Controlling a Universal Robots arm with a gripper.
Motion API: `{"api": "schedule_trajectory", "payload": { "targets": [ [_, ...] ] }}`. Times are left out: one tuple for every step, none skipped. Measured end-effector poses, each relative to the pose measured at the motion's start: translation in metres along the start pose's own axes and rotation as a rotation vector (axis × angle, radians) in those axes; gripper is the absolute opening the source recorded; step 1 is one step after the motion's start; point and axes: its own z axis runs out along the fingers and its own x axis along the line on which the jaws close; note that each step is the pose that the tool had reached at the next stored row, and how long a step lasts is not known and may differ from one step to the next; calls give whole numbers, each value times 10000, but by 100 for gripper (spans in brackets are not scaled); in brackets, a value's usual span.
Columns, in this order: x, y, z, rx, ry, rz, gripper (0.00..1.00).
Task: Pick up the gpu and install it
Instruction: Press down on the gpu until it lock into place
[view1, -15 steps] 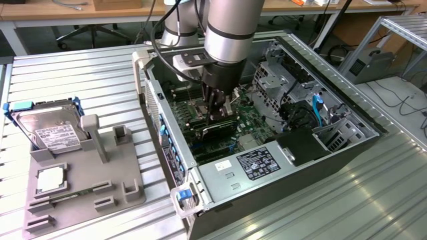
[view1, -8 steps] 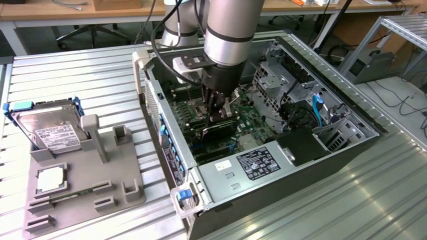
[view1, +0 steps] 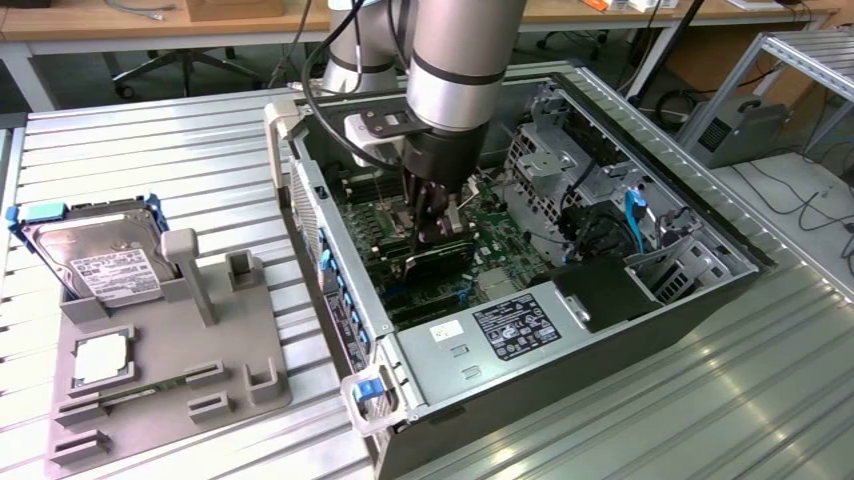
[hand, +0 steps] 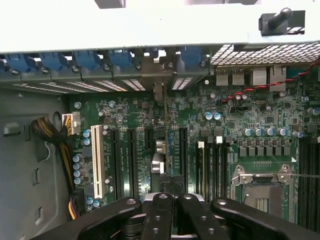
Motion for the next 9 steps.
{"api": "schedule_trajectory", "payload": {
  "targets": [
    [-1, 0, 11, -1, 1, 1, 11],
    [-2, 1, 46, -1, 2, 1, 11],
    [-2, 1, 52, -1, 2, 2, 11],
    [-2, 1, 52, -2, 3, 2, 11],
    [-2, 1, 51, -2, 4, 1, 11],
    [-2, 1, 51, -2, 4, 1, 11],
    [-2, 1, 54, -2, 3, 2, 11],
    [-2, 2, 63, -1, 1, 2, 11],
    [-2, 3, 66, -2, 4, 1, 11]
  ]
}}
